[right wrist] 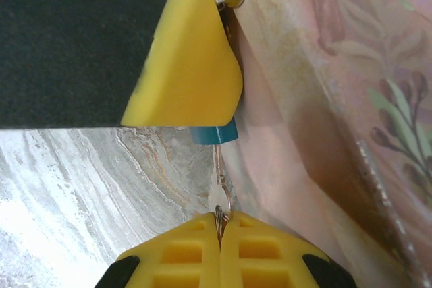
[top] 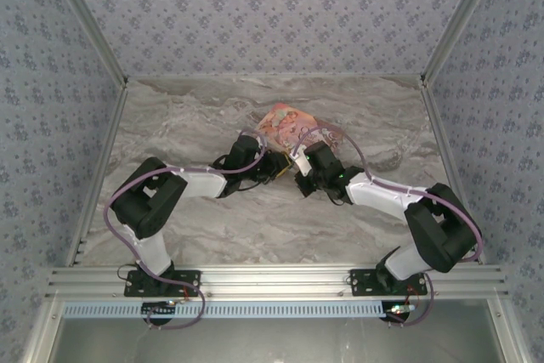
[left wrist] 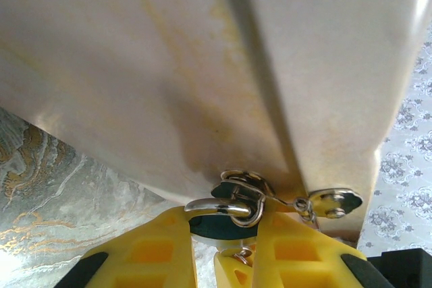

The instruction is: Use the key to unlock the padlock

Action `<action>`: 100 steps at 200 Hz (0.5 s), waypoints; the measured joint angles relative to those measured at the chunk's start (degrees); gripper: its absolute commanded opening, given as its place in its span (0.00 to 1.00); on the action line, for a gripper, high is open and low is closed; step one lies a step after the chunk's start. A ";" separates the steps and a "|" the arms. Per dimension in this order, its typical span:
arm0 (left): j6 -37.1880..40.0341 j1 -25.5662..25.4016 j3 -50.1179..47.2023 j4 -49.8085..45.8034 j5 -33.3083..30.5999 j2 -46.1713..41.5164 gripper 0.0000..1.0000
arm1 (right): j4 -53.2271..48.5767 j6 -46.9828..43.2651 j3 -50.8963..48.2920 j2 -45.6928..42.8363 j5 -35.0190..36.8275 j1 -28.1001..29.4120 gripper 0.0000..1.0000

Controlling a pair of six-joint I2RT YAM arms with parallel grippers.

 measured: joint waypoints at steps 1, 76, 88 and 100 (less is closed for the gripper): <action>0.00 0.00 0.00 0.00 0.00 0.00 0.18 | 0.02 0.00 0.00 0.00 0.02 0.00 0.00; -0.61 -0.09 0.02 0.02 -0.48 0.00 0.18 | 3.78 -0.07 -1.73 0.00 -0.61 -0.22 0.00; -0.90 -0.17 0.02 0.07 -0.74 0.00 0.18 | 4.83 -0.66 -2.14 0.00 -1.14 -0.39 0.00; -1.05 -0.22 0.02 0.11 -0.94 0.00 0.18 | 5.14 -1.57 -2.21 0.04 -1.25 -0.44 0.00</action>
